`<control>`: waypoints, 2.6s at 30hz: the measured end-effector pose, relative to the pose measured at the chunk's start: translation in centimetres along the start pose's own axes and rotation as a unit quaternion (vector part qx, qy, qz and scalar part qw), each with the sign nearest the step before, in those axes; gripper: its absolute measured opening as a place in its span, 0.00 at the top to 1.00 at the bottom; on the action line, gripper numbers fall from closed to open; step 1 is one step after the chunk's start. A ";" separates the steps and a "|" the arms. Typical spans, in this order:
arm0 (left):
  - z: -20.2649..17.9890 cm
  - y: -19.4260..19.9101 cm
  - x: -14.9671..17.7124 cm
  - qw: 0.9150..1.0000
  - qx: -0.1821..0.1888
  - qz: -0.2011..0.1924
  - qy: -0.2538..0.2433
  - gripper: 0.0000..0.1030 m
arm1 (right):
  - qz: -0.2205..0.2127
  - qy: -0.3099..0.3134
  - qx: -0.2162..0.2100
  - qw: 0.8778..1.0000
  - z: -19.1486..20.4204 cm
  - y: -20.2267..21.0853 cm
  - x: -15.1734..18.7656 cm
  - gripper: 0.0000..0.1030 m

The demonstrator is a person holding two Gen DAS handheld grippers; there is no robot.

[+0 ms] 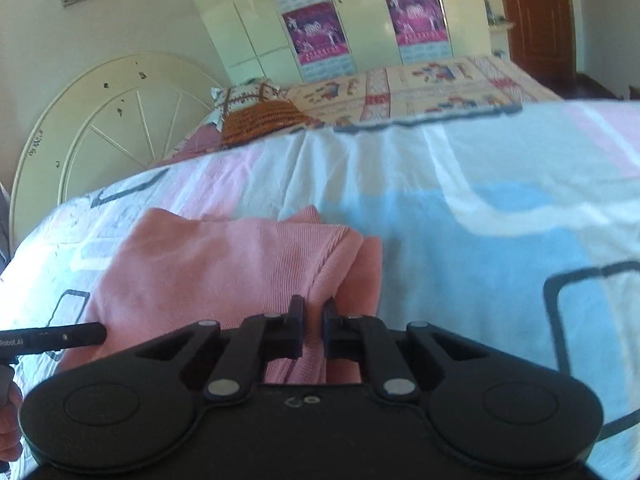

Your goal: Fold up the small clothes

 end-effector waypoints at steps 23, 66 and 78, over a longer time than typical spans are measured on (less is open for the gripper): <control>1.2 4.5 4.2 0.999 -0.030 -0.027 -0.012 0.35 | 0.069 -0.039 -0.044 0.996 2.1 4.8 6.3 0.83; 0.8 8.0 11.0 0.991 -0.110 -0.017 -0.070 0.30 | 0.059 0.200 0.044 0.977 7.8 5.4 6.9 0.81; -0.2 8.3 11.4 0.987 -0.144 -0.023 -0.062 0.30 | 0.070 0.225 0.035 0.971 7.9 6.0 7.9 0.78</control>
Point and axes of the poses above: each gripper's, at about its wrist camera, not at the fingertips, and y roughly against the way its jaws point, z to its left, x to its underside, the point moved 1 cm from there along -y, roughly the way its jaws point, and after that the axes turned 9 degrees about y, right-handed, at the moved point
